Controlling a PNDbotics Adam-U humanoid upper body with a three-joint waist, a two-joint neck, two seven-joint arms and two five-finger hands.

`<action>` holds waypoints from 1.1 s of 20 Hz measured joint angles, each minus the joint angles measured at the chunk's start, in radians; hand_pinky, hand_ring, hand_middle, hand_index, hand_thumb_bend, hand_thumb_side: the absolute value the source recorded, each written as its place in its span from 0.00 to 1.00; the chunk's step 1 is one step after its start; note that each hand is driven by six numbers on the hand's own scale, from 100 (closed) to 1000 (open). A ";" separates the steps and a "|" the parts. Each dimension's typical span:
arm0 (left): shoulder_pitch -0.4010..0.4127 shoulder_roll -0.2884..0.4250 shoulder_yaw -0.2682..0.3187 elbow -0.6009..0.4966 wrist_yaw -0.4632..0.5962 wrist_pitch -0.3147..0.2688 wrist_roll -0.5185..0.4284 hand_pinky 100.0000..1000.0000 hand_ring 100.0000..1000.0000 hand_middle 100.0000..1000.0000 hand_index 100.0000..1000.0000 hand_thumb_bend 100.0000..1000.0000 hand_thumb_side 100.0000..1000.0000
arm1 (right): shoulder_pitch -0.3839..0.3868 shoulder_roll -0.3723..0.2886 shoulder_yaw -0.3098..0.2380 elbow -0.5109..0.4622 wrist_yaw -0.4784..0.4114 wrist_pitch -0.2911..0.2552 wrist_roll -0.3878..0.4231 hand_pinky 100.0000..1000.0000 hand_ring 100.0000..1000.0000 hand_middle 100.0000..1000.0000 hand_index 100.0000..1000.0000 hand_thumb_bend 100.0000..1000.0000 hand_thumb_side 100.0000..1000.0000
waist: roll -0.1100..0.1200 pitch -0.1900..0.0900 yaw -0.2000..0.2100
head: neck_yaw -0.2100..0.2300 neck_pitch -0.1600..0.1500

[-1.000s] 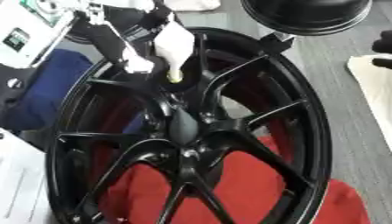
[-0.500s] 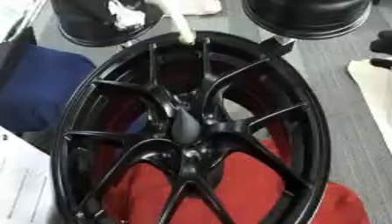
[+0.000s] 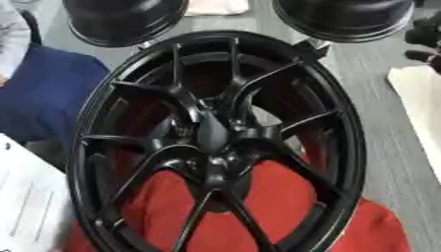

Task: Pull the pin out of the wheel hub.

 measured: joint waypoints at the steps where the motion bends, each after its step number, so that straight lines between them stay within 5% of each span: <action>1: 0.050 0.024 0.022 0.002 0.015 -0.007 0.019 0.64 0.46 0.23 0.28 0.00 0.02 | 0.002 -0.003 -0.004 0.000 0.000 -0.002 -0.004 0.80 0.82 0.64 0.70 0.00 0.65 | -0.007 -0.003 0.006 | -0.009 0.004; 5: 0.224 0.056 0.082 -0.006 0.069 -0.042 0.075 0.75 0.64 0.49 0.56 0.00 0.03 | 0.009 -0.005 -0.019 -0.001 0.000 -0.009 -0.021 0.80 0.82 0.64 0.69 0.00 0.64 | -0.023 -0.007 0.022 | -0.036 0.011; 6: 0.261 0.056 0.091 -0.008 0.075 -0.046 0.084 0.79 0.72 0.57 0.65 0.11 0.25 | 0.009 -0.005 -0.022 -0.001 -0.001 -0.010 -0.024 0.79 0.82 0.64 0.69 0.00 0.64 | -0.026 -0.007 0.022 | -0.040 0.011; 8: 0.325 0.056 0.103 -0.016 0.068 -0.051 0.095 0.86 0.85 0.75 0.79 0.42 0.51 | 0.009 -0.005 -0.028 -0.001 -0.003 -0.012 -0.030 0.79 0.82 0.64 0.69 0.00 0.64 | -0.036 -0.007 0.023 | -0.046 0.011; 10: 0.374 0.055 0.112 -0.025 0.033 -0.056 0.105 0.88 0.88 0.81 0.85 0.54 0.62 | 0.009 -0.005 -0.032 -0.003 -0.004 -0.015 -0.034 0.79 0.82 0.64 0.69 0.00 0.64 | -0.047 -0.007 0.025 | -0.048 0.010; 16: 0.439 0.032 0.139 -0.066 -0.092 -0.019 0.211 0.83 0.82 0.73 0.77 0.41 0.64 | 0.011 -0.005 -0.043 -0.007 -0.005 -0.018 -0.045 0.79 0.82 0.64 0.69 0.00 0.64 | -0.057 -0.013 0.026 | -0.046 0.003; 19: 0.447 0.013 0.141 -0.112 -0.085 0.012 0.292 0.79 0.76 0.64 0.68 0.20 0.60 | 0.015 -0.005 -0.044 -0.009 -0.005 -0.020 -0.047 0.79 0.82 0.64 0.69 0.00 0.63 | -0.060 -0.014 0.023 | -0.041 0.003; 22: 0.464 -0.024 0.139 -0.222 -0.029 0.027 0.383 0.79 0.75 0.64 0.68 0.18 0.59 | 0.014 -0.005 -0.045 -0.013 -0.005 -0.021 -0.048 0.79 0.82 0.64 0.69 0.00 0.63 | -0.061 -0.015 0.020 | -0.037 0.003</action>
